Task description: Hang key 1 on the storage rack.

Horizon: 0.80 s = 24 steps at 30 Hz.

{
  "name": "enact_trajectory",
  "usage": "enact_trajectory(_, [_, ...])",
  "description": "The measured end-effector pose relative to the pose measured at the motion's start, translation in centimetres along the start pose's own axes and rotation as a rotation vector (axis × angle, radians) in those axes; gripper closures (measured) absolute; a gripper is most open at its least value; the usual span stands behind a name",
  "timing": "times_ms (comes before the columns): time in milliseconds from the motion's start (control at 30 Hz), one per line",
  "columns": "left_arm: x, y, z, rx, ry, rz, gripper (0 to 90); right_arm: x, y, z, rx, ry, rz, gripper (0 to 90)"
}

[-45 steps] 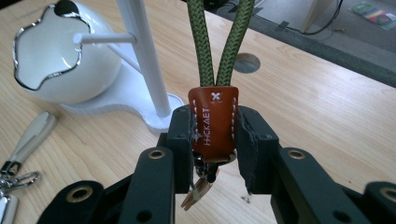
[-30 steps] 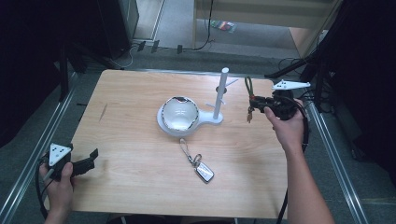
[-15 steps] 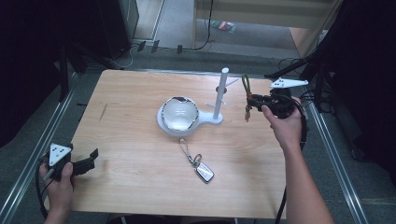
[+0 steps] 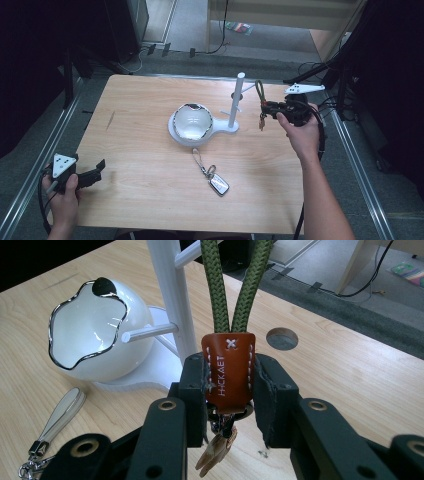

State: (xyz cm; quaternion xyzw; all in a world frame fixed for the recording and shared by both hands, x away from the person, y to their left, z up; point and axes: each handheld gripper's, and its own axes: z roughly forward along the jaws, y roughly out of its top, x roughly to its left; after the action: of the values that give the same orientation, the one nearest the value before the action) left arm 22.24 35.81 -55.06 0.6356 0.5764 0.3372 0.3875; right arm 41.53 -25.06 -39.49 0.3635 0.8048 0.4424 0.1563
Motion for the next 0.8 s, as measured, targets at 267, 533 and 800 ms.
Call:
enact_trajectory(267, [0.0,0.0,0.0,0.000,-0.001,-0.001,6.4,0.0,0.1,0.6,0.003,0.004,0.007,68.9])
enact_trajectory(533, [0.0,0.0,0.0,-0.002,0.000,-0.002,6.4,0.1,0.1,1.1,0.014,0.009,0.006,68.9])
enact_trajectory(800, [0.0,0.0,0.0,-0.002,0.000,-0.002,6.4,0.3,0.0,1.6,0.025,0.014,0.001,68.9])
